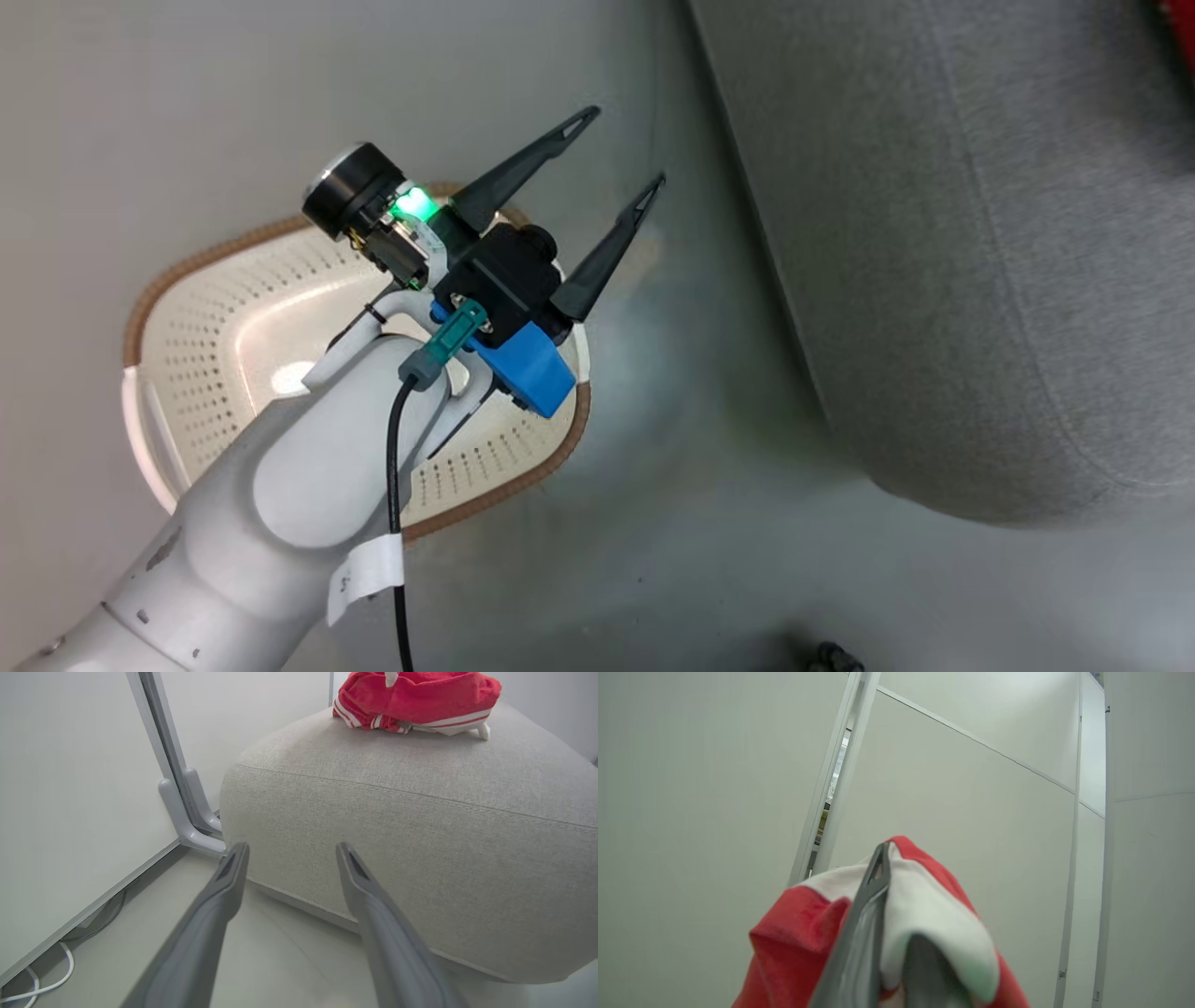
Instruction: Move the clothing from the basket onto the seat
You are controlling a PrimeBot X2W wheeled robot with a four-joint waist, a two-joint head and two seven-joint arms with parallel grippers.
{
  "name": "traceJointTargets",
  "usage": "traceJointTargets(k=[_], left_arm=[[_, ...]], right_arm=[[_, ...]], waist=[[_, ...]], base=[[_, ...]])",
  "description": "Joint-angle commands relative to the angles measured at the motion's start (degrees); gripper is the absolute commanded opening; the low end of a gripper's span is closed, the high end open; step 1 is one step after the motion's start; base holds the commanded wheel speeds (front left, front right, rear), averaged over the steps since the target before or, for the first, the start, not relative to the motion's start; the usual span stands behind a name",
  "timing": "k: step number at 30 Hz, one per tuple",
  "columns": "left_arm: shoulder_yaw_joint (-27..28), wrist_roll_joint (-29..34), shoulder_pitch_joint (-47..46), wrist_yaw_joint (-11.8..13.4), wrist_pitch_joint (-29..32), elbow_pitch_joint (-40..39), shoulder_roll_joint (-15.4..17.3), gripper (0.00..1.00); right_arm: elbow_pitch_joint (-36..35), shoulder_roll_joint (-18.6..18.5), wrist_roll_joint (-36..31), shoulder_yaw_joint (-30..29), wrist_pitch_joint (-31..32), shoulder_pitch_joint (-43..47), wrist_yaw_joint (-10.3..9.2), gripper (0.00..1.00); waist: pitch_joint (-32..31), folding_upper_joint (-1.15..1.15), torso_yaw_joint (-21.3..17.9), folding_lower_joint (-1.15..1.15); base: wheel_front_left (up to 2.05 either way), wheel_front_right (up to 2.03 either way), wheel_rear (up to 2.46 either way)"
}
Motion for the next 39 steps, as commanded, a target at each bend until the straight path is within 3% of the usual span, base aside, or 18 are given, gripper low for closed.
traceJointTargets(k=[1,5,8,20,26,27,28,29,39], left_arm=[[0.1,0.3,-1.2,0.4,0.2,-0.6,0.5,1.0],[-0.4,0.7,-1.5,0.4,0.5,-1.9,1.2,1.0],[-0.4,0.8,-1.6,0.5,0.7,-2.6,2.0,1.0],[-0.9,0.6,-2.4,0.5,2.3,-5.6,4.0,1.0],[-1.2,0.1,-2.2,0.9,1.7,-5.6,3.7,1.0],[-1.1,0.0,-2.1,1.1,1.6,-5.4,3.6,1.0],[-1.1,-0.1,-1.9,1.2,1.3,-5.2,3.5,1.0],[-1.1,-0.2,-1.6,1.3,1.1,-5.0,3.4,1.0],[-1.0,-2.1,1.2,2.2,-1.5,-2.0,0.6,1.0]], right_arm=[[1.1,-2.4,0.3,-2.0,-0.2,-1.2,0.0,0.0],[4.0,-7.4,0.4,-7.8,-0.2,-0.5,0.01,0.0],[7.9,-7.9,1.2,-10.6,-0.1,2.5,0.01,0.0],[26.2,-1.9,-1.0,-7.4,-0.1,7.3,0.0,0.0],[29.0,-1.5,-2.1,-7.3,-0.1,7.8,0.01,0.0],[28.6,-1.3,-2.0,-7.2,-0.1,8.1,0.01,0.17],[28.4,-1.0,-1.8,-7.5,-0.1,8.6,0.01,0.7],[28.4,-0.5,-1.3,-7.8,-0.1,9.3,0.01,1.0],[21.4,5.6,-1.0,-7.3,-0.1,27.5,0.01,1.0]], waist=[[4.4,0.0,-0.3,-0.01],[6.1,0.0,-0.7,-0.01],[6.9,0.0,-1.1,-0.01],[8.8,0.0,-1.5,-0.01],[8.2,0.0,-0.5,-0.01],[7.9,0.0,-0.4,-0.01],[7.4,0.0,-0.4,-0.01],[6.9,0.0,-0.3,-0.01],[-1.5,0.0,0.1,-0.01]], base=[[0.0,0.0,0.0],[0.0,0.0,0.0],[0.0,0.0,0.0],[0.0,0.0,0.0],[0.0,0.0,0.0],[0.0,0.0,0.0],[0.0,0.0,0.0],[0.0,0.0,0.0],[0.0,0.0,0.0]])
